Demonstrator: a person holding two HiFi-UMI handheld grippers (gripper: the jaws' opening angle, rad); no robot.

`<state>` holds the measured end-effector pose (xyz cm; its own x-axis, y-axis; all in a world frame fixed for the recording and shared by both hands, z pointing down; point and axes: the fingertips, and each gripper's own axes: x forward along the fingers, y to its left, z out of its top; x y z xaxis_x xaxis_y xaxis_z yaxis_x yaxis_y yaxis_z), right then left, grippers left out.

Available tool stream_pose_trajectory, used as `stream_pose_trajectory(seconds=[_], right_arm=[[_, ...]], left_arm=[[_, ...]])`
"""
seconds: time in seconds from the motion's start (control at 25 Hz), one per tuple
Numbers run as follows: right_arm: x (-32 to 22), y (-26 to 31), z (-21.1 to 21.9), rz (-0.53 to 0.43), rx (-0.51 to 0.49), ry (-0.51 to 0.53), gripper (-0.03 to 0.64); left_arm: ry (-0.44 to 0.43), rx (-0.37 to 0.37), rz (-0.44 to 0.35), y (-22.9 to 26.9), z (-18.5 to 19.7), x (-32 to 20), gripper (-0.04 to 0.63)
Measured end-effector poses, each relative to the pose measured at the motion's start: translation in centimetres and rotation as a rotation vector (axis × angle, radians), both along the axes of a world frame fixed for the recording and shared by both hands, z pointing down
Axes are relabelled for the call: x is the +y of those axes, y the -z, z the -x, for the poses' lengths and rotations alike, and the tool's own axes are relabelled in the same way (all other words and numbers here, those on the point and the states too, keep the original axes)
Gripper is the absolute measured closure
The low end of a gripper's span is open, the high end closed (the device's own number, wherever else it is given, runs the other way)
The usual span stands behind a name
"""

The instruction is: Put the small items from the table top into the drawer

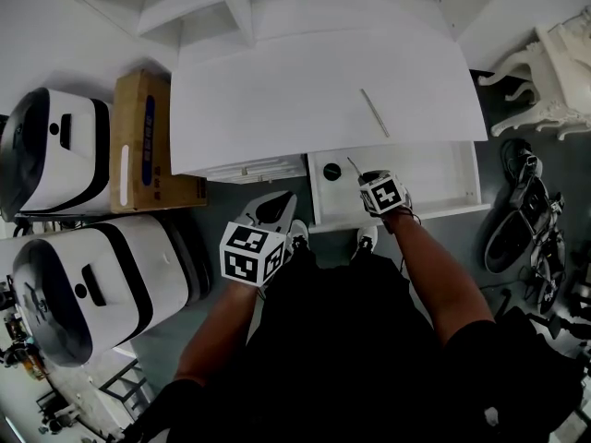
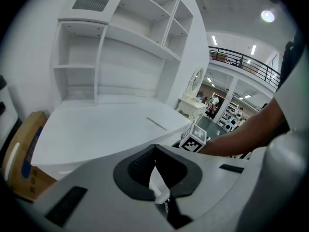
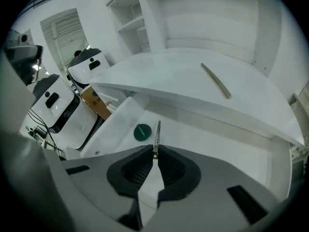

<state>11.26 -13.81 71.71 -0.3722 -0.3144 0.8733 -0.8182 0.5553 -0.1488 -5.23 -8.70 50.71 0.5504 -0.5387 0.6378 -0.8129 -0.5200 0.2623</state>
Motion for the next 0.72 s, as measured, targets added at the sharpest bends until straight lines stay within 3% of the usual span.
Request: stream_pose_trajectory(seconds=[0.72], right_arm=[[-0.6, -5.3, -0.4, 0.112, 0.099, 0.019, 0.568]], left_arm=[[0.044, -0.031, 0.033, -0.5, 1.6, 0.4, 0.591]])
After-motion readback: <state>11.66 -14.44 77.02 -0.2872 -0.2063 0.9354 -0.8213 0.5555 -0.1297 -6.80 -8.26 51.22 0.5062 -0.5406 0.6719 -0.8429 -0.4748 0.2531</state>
